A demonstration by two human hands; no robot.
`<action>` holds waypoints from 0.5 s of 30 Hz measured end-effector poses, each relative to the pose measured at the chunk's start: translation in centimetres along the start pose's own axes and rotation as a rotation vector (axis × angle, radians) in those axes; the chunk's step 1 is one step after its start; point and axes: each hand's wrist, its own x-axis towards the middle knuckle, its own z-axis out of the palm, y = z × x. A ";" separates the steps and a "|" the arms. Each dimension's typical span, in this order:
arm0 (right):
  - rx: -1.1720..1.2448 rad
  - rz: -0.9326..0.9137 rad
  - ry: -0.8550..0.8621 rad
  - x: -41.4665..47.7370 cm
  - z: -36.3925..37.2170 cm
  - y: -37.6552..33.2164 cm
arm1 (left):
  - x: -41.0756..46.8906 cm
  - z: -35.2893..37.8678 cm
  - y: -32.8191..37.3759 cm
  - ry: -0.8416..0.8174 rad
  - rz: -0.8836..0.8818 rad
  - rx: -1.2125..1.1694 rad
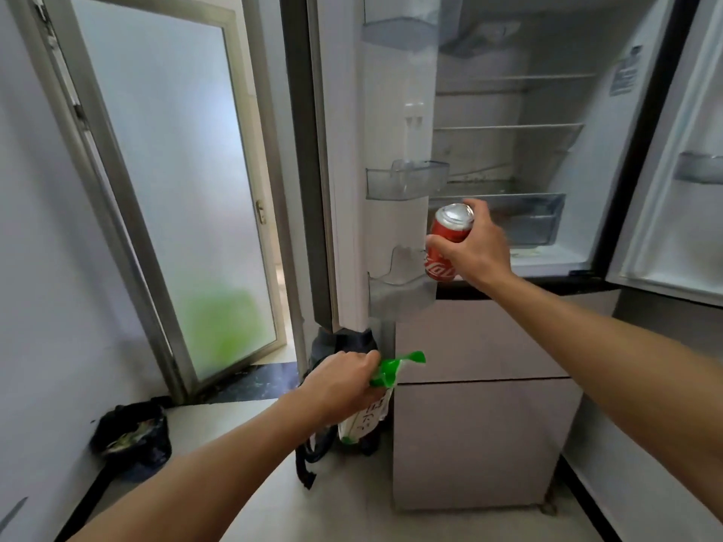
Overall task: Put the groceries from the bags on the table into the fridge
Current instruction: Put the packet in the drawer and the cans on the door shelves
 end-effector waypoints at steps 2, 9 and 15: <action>0.048 -0.043 -0.016 2.9 1.8 0.9 | 2.0 0.3 -0.2 -0.022 -0.039 -0.009; 0.019 -0.119 -0.230 8.6 7.7 3.9 | 7.4 0.5 -1.0 -0.014 -0.122 0.043; -0.202 -0.280 -0.627 9.6 10.9 4.7 | 8.8 1.2 -2.0 -0.045 -0.156 0.090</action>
